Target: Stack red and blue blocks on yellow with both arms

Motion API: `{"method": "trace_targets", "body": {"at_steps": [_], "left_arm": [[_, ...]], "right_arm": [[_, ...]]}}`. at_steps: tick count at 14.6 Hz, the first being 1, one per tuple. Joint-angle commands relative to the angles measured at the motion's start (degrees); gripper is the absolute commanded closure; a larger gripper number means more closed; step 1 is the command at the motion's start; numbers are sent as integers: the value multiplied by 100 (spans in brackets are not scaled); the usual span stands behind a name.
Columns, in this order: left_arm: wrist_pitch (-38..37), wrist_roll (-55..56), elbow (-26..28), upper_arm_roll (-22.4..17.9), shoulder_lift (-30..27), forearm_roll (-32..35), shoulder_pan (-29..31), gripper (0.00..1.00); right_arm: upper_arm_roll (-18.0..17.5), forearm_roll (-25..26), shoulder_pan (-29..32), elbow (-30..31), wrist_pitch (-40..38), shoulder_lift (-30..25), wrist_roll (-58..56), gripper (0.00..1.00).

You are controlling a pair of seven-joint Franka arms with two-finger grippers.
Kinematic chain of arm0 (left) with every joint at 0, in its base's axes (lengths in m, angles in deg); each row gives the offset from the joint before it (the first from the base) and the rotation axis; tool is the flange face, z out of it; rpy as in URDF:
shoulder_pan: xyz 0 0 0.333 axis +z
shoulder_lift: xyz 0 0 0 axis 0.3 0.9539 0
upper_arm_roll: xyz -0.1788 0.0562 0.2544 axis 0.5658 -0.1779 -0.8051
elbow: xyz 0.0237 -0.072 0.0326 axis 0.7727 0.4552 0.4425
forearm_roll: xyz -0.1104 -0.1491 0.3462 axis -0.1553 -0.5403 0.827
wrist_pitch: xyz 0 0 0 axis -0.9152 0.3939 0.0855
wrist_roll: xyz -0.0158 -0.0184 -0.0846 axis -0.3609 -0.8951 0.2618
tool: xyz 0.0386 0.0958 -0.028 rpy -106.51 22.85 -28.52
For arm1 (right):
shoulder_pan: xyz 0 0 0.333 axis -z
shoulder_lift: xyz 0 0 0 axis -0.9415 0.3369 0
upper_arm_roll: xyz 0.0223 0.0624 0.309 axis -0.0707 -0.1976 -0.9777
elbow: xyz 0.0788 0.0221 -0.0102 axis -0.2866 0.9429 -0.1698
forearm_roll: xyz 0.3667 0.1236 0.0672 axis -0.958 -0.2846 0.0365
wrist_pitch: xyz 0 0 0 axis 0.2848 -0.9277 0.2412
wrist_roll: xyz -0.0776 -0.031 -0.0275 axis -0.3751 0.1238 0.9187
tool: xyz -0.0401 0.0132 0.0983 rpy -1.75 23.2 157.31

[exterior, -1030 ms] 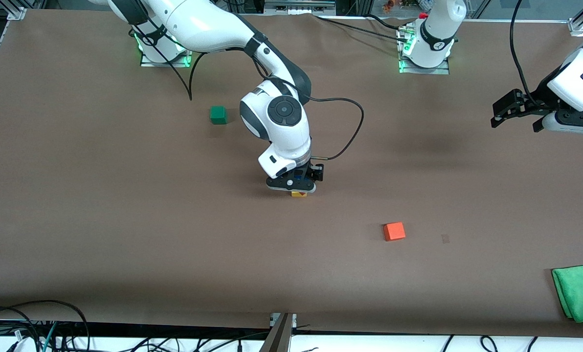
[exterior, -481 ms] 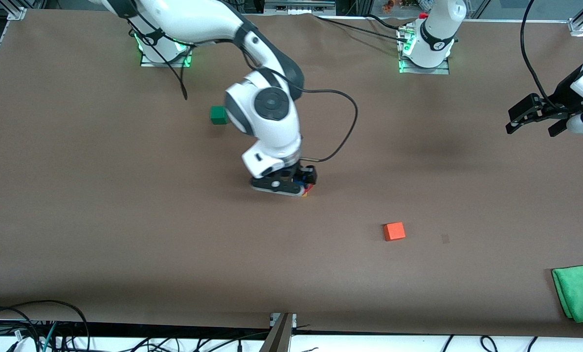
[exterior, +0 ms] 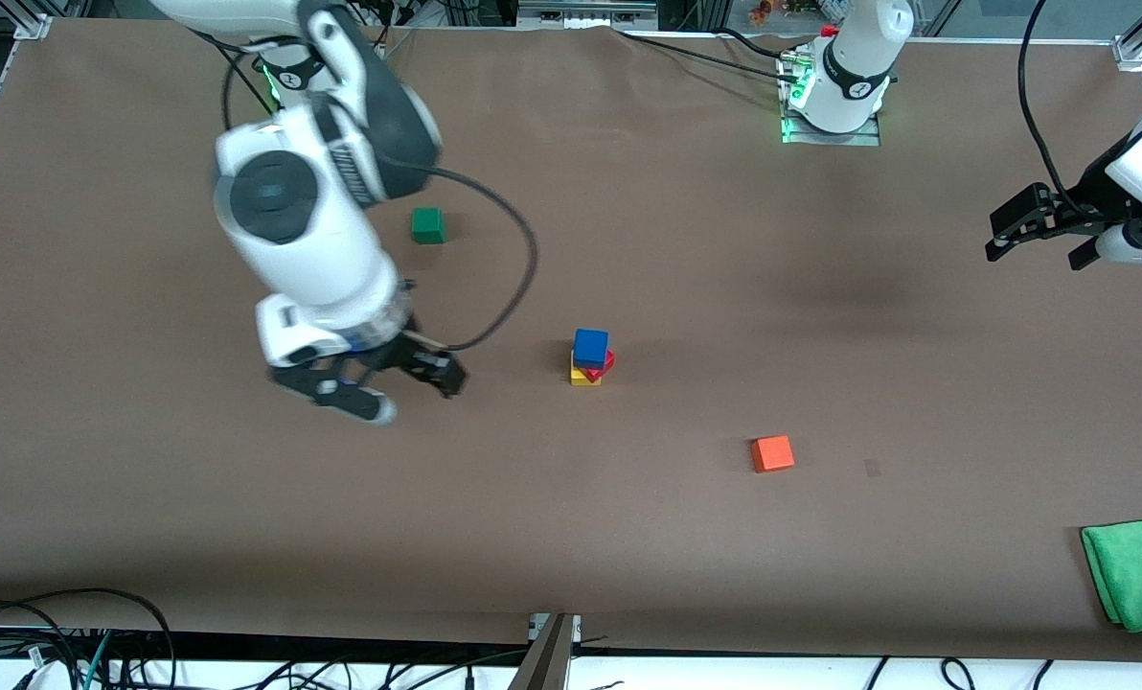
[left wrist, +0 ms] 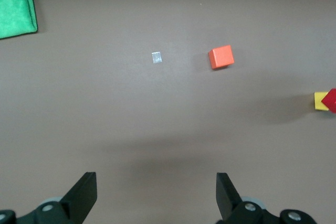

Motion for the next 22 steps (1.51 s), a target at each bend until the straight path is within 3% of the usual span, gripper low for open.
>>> {"method": "trace_targets", "body": {"at_steps": [1,4,11,14,22], "left_arm": [[-38,-169,33,17,-35,-36,154,0],[-38,-133,33,26,-26,-36,154,0],[76,359,7,44,-18,-106,145,0],[76,359,-20,44,9,-106,145,0],[76,359,-46,70,26,-106,66,0]], "right_arm": [[-71,-222,371,436,-399,-548,-293,0],[-27,-441,784,1560,-373,-1549,-934,0],[113,-459,1769,3513,-567,-3554,-2631,0],[421,-398,1769,3620,-576,-3705,-3053,0],[457,-187,1778,3567,-611,-3670,-4248,0]]}}
